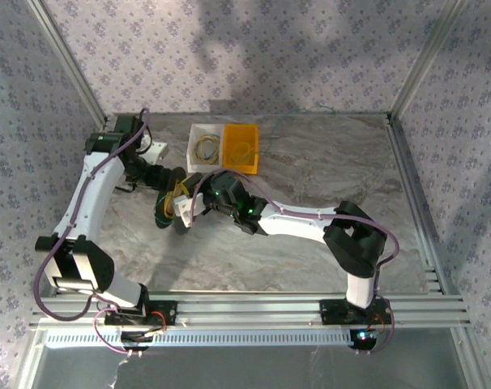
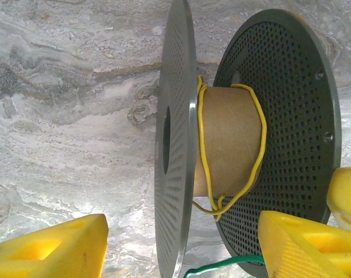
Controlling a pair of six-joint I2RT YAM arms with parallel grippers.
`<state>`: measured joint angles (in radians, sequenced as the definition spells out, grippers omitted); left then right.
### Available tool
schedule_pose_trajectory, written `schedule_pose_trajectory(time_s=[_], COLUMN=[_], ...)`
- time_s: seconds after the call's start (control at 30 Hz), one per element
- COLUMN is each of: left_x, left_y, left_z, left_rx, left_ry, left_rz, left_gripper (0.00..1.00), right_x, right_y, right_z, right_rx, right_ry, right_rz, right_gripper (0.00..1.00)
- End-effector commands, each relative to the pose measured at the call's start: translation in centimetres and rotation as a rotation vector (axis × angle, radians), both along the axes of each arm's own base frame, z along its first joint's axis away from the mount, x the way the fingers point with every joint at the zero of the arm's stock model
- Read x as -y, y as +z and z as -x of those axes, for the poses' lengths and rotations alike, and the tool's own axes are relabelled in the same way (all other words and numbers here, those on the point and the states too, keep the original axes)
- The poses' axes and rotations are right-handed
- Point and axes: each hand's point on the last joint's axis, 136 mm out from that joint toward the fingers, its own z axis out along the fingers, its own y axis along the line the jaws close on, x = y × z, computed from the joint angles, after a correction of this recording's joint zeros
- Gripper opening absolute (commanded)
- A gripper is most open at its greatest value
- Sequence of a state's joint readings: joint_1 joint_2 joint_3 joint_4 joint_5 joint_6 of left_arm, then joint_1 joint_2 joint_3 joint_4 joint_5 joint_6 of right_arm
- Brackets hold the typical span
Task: Wrap the cables
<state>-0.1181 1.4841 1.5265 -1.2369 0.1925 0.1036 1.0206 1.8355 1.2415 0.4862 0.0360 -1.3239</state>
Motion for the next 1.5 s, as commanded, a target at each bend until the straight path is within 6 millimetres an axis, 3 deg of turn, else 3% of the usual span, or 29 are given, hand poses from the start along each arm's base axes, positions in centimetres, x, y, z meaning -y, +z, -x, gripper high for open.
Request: schedule_pose_trajectory(time_s=[0.0, 0.5, 0.87, 1.23, 1.33, 1.47], left_x=[0.5, 1.7, 0.1, 1.1, 1.3, 1.4], left_y=[1.5, 3.5, 1.1, 1.0, 1.0, 0.7], left_z=[0.3, 2.2, 1.8, 2.1, 2.7, 2.9], left_rx=[0.058, 0.186, 0.157, 0.186, 0.22, 0.228], left_ry=[0.004, -0.067, -0.117, -0.207, -0.247, -0.271], left_rz=[0.084, 0.255, 0.118, 0.141, 0.145, 0.136], left_gripper=[0.7, 0.67, 0.64, 0.83, 0.93, 0.94], right_x=[-0.2, 0.0, 0.1, 0.1, 0.1, 0.2], right_y=[0.4, 0.2, 0.0, -0.4, -0.4, -0.5], right_z=[-0.3, -0.6, -0.9, -1.2, -1.3, -1.5], right_rx=[-0.017, -0.047, -0.077, -0.099, -0.105, -0.112], right_ry=[0.004, 0.0, -0.004, -0.007, -0.006, -0.006], right_rz=[-0.025, -0.036, -0.044, -0.044, -0.042, -0.04], right_gripper=[0.0, 0.0, 0.0, 0.0, 0.0, 0.0])
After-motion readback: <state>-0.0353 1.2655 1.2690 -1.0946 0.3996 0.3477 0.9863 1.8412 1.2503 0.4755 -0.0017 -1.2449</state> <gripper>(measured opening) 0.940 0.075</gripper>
